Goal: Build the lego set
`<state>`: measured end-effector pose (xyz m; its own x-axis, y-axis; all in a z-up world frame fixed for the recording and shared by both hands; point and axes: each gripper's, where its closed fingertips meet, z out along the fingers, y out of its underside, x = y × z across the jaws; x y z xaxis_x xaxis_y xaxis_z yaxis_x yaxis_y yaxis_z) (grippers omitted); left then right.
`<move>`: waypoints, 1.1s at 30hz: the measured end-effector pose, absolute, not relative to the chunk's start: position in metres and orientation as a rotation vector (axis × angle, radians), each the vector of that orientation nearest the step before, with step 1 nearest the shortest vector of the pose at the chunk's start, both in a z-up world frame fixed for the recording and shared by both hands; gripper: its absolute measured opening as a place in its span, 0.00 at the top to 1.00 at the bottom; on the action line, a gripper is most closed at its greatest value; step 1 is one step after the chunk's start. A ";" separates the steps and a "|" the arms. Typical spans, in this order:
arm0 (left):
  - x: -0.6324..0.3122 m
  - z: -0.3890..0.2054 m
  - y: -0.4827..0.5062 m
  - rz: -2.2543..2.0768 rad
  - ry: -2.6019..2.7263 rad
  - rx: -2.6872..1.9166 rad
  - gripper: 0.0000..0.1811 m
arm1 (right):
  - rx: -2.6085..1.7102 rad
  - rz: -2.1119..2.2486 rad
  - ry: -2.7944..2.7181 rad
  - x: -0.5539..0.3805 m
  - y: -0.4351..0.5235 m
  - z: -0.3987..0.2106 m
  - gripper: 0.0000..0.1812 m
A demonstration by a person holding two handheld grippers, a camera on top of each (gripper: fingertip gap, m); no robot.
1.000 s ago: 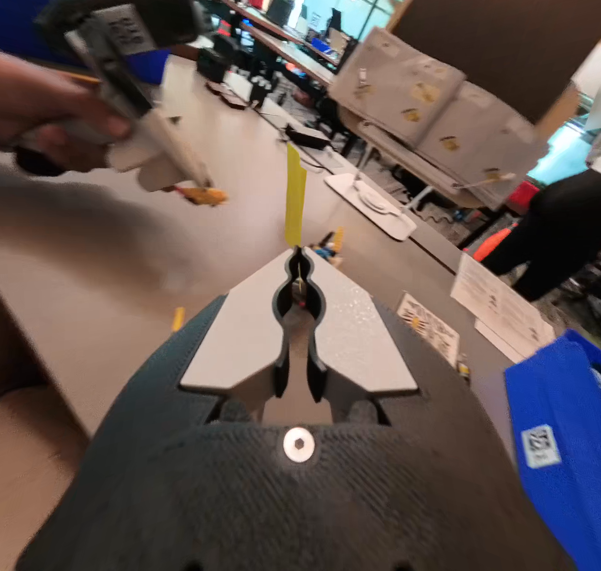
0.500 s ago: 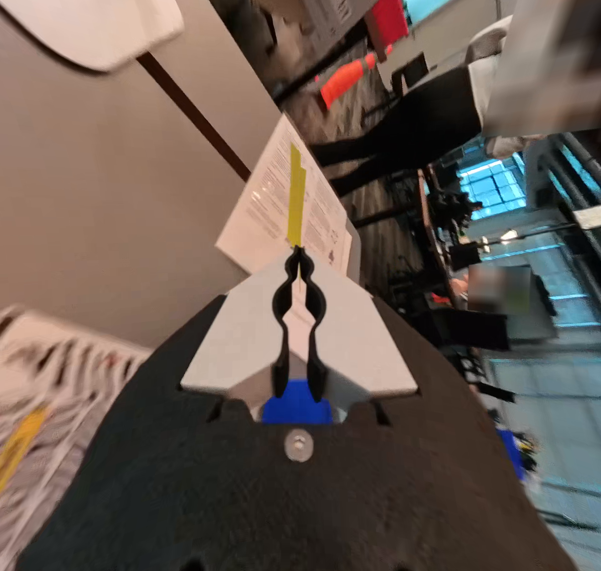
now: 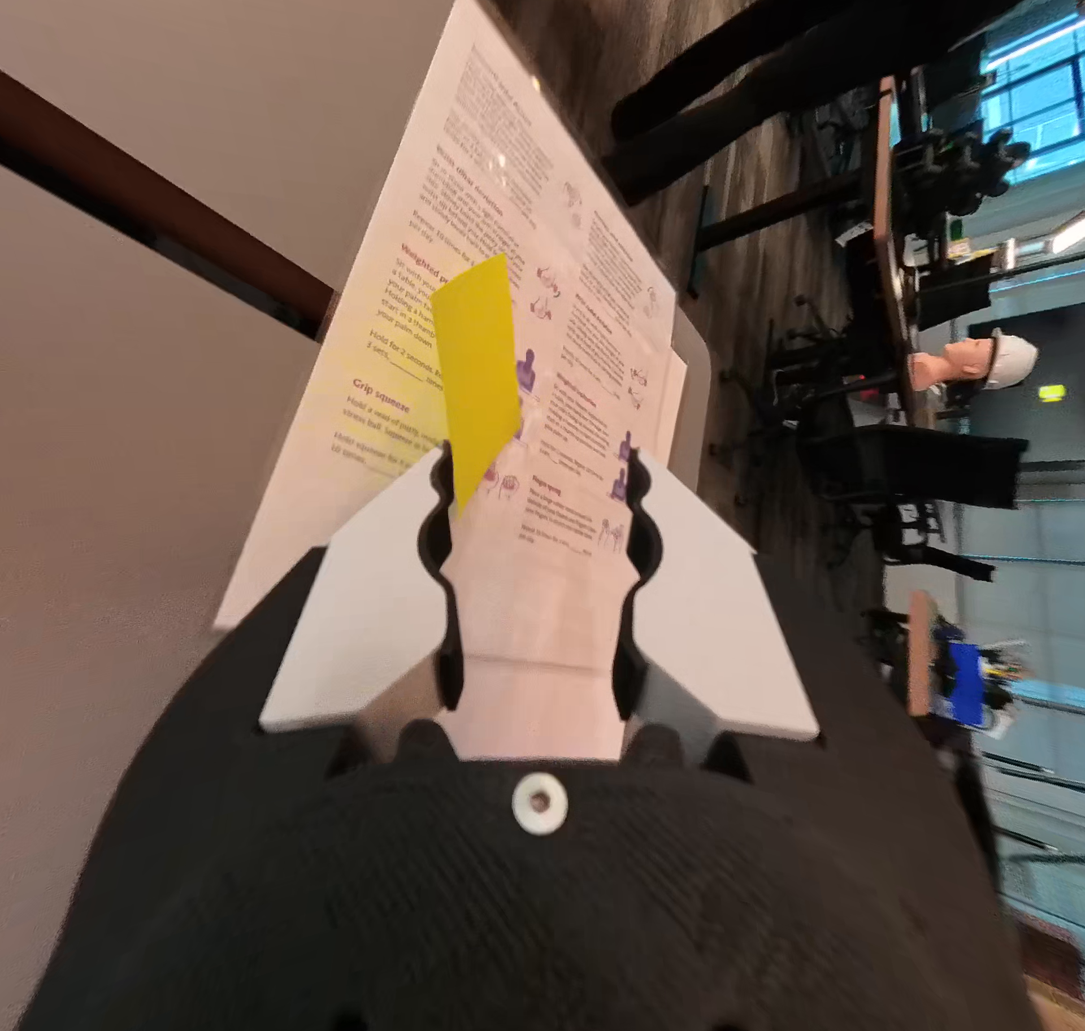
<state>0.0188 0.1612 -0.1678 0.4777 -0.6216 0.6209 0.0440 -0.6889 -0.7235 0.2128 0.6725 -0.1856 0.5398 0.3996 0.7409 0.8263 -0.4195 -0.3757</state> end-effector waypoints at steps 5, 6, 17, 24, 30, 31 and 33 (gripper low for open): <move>0.023 -0.168 0.158 -1.276 0.467 -2.030 0.78 | -1.974 -0.417 -0.881 0.204 0.602 -0.128 0.62; 0.024 -0.166 0.158 -1.286 0.464 -2.024 0.78 | -1.957 -0.345 -0.879 0.200 0.578 -0.117 0.61; 0.052 -0.150 0.151 -1.317 0.519 -1.974 0.78 | -1.736 -0.440 -0.937 0.206 0.558 -0.083 1.00; 0.053 -0.152 0.149 -1.333 0.546 -1.977 0.78 | -2.231 -0.069 -0.769 0.210 0.645 -0.111 0.93; 0.037 -0.153 0.155 -1.332 0.525 -1.974 0.78 | -2.501 0.292 -0.544 0.212 0.691 -0.137 0.61; 0.035 -0.153 0.157 -1.336 0.519 -1.971 0.78 | -2.488 0.313 -0.491 0.216 0.700 -0.133 0.66; 0.032 -0.153 0.159 -1.348 0.504 -1.968 0.78 | -2.460 0.371 -0.476 0.216 0.708 -0.133 0.91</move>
